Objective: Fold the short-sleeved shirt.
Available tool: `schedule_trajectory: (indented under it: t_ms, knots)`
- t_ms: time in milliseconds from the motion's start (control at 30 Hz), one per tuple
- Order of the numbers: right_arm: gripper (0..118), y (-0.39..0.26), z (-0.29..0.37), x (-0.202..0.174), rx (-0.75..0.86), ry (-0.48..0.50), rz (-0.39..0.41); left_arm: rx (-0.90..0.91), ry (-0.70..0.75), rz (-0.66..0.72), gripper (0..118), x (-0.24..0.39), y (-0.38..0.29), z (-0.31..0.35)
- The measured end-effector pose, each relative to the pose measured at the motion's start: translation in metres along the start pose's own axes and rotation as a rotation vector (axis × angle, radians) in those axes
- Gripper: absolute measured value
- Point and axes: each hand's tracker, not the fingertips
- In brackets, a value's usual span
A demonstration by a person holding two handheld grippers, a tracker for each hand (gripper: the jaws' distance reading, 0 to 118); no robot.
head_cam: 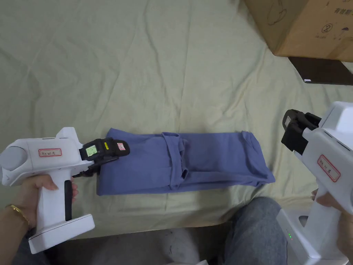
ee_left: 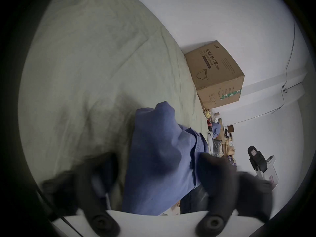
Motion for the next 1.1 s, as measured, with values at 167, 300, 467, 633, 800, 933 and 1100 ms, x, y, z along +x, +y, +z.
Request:
schedule_trajectory:
  t_ms: [167, 300, 467, 633, 800, 933, 1100]
  knots:
    - [0, -0.004, 0.002, 0.002, -0.013, -0.008, -0.005, -0.017, 0.087, -0.032, 24, 0.001, 0.001, -0.020]
    - [0, -0.005, 0.002, 0.003, -0.026, 0.010, -0.043, -0.019, 0.218, 0.077, 16, 0.029, 0.006, -0.023]
    - [0, -0.001, 0.002, -0.001, -0.009, 0.008, -0.027, 0.019, 0.229, 0.030, 14, 0.073, 0.004, 0.004]
    - [0, 0.003, 0.003, -0.002, 0.008, 0.023, -0.016, 0.087, 0.390, 0.006, 14, 0.069, 0.018, 0.060]
    - [0, 0.003, 0.000, -0.006, -0.009, 0.070, -0.097, 0.200, 0.626, 0.017, 14, 0.040, 0.046, 0.134]
    - [0, 0.001, -0.004, -0.011, 0.003, 0.106, -0.086, 0.274, 0.793, -0.033, 14, 0.068, 0.048, 0.158]
    - [0, 0.000, -0.005, -0.017, 0.003, 0.114, -0.078, 0.266, 0.739, -0.094, 14, 0.106, 0.036, 0.141]
